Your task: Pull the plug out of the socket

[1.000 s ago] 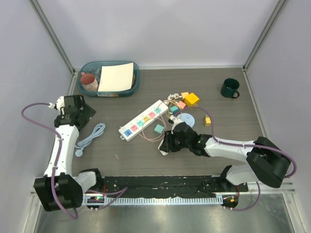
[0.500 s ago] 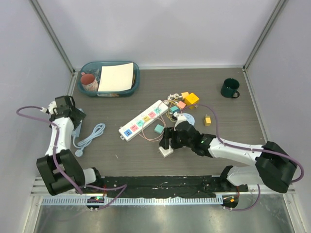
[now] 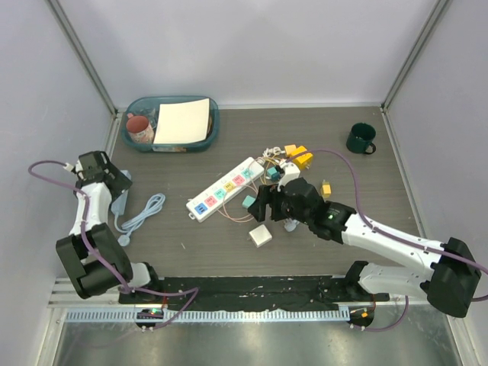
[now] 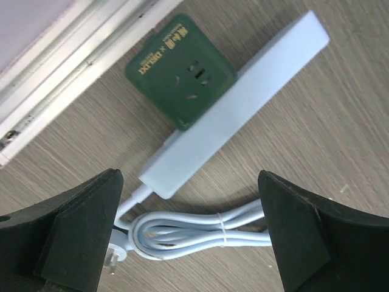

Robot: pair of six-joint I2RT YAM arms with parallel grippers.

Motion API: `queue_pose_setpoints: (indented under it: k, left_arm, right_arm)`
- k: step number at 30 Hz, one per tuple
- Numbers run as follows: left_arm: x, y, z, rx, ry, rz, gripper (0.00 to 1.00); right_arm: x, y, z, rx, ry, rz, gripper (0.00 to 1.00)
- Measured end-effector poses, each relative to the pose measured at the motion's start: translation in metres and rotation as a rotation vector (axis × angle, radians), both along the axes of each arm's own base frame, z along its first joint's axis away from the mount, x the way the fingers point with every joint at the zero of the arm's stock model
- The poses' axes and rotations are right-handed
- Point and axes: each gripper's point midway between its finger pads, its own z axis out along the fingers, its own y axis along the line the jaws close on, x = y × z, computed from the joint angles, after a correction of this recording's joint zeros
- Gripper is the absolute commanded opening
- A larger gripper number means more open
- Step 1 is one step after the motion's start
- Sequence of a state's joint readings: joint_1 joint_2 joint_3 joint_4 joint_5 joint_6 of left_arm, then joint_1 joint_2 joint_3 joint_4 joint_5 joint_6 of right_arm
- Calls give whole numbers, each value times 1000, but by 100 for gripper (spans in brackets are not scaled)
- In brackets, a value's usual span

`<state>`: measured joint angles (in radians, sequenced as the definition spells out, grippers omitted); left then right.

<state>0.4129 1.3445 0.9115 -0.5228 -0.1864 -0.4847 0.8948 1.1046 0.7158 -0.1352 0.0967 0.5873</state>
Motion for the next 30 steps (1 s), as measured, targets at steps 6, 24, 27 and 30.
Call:
queue_pose_setpoints:
  k: [6,24,27,30]
  left_arm:
    - [-2,5,-19,3,72,-12,97]
    - [44,-137,-46,-194,-13,-414,87]
    - [45,-147,-40,-218,-33,-427,91]
    - [47,-141,-15,-185,-66,-408,92]
  right_arm:
    - [2,5,18,15,-15,15,85]
    - [27,24,10,-15,-28,-15,83]
    - [42,48,5,-12,-47,17,83]
    - [65,81,13,8,-88,53,80]
